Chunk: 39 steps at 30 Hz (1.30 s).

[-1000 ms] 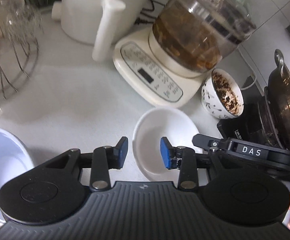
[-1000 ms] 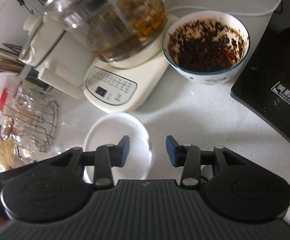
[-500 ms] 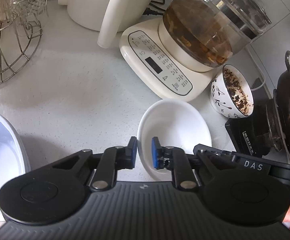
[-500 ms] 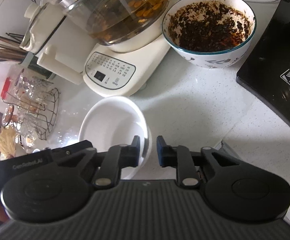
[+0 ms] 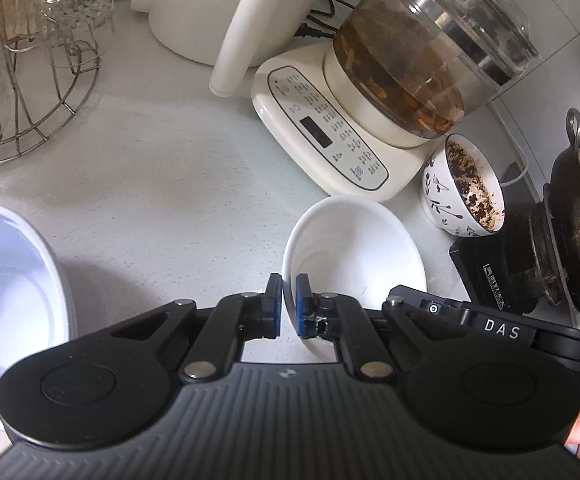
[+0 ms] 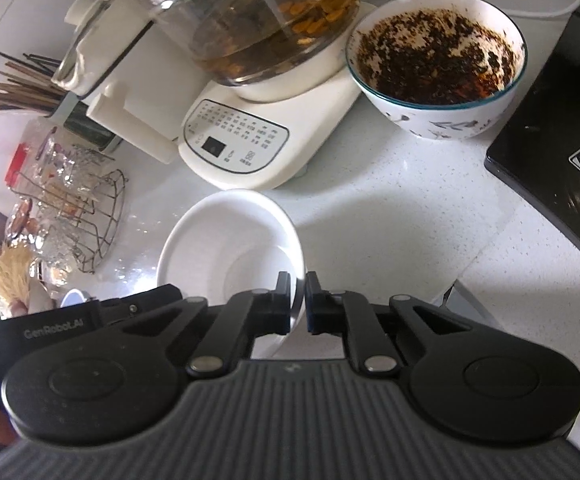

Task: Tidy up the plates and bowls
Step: 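Lift the ceramic bowl and carry it over the nested plastic bowls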

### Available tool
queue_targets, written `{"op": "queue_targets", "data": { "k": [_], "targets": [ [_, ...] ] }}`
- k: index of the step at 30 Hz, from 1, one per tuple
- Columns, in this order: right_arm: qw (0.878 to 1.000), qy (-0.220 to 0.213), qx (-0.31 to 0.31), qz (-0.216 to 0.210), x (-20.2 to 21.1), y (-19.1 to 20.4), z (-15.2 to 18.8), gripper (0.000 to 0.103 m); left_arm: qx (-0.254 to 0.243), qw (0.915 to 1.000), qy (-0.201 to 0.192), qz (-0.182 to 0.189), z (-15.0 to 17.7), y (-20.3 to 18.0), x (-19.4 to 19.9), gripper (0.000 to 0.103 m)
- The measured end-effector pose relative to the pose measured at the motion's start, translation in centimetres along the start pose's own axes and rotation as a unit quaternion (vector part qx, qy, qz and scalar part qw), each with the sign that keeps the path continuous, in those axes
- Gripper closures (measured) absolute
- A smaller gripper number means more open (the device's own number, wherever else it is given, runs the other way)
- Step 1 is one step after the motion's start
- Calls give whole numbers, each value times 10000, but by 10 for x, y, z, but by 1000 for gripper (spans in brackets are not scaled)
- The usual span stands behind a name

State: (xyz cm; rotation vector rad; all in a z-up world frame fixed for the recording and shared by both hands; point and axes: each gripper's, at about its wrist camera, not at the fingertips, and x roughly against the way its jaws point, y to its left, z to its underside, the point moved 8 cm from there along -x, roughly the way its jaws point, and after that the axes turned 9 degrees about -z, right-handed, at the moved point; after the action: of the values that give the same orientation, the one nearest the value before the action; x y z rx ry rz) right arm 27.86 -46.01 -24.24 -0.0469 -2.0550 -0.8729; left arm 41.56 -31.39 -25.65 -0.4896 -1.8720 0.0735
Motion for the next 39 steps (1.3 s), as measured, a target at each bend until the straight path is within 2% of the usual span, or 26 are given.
{"op": "queue_targets", "data": {
  "k": [7,16,27,33,39],
  "targets": [
    [9998,-180,123,5,19,24,-3,94,-34,9999,-144,44,-6,0,30,95],
    [9974,-608,378,-85,44,77,-2,93,-98,9989,-443,149,-24,14,85,95],
    [9947,-746,634,-315,45,133,0,93,6,9969,-749,223,-33,55,138,95],
    [9930,-648,842,-510,31,167,-3,93,168,9945,-1025,94,-37,87,164,95],
    [9907,-325,1168,-624,5,197,3,92,593,9911,-1190,-86,-37,124,176,95]
  ]
}}
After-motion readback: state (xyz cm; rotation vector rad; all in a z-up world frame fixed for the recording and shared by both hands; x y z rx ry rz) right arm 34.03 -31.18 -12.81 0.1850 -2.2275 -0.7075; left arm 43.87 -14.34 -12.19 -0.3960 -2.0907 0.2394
